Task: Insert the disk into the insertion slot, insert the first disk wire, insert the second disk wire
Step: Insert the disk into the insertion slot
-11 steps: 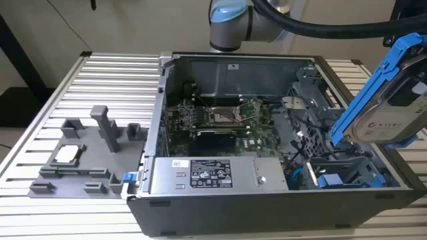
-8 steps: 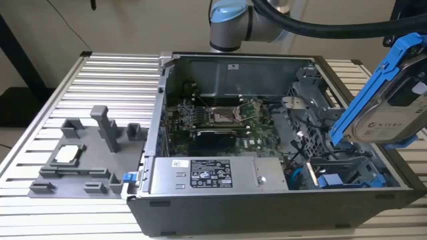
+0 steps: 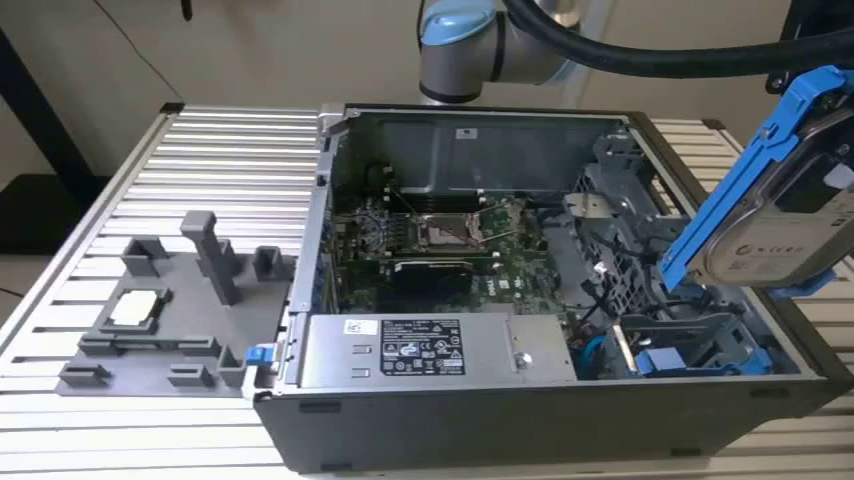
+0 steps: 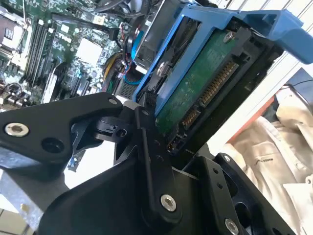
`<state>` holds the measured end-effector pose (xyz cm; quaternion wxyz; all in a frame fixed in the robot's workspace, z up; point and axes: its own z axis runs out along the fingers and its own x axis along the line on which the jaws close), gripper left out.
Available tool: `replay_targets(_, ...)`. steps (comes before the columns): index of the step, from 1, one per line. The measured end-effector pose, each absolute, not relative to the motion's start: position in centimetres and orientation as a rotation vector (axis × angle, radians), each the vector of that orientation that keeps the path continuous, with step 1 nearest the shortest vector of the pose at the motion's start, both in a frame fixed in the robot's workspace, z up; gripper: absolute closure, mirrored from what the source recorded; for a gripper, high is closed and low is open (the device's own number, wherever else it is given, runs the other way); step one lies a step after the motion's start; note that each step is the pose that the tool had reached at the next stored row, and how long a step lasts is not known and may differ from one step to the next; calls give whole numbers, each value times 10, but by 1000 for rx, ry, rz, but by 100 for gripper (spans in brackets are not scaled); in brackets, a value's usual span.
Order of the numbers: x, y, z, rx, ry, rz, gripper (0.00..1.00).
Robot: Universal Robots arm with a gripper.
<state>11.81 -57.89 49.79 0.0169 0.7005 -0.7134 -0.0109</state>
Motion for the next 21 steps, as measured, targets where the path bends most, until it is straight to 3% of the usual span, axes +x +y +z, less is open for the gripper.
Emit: replay_targets(21, 118, -579, 472, 2186, -2226, -35, 67)
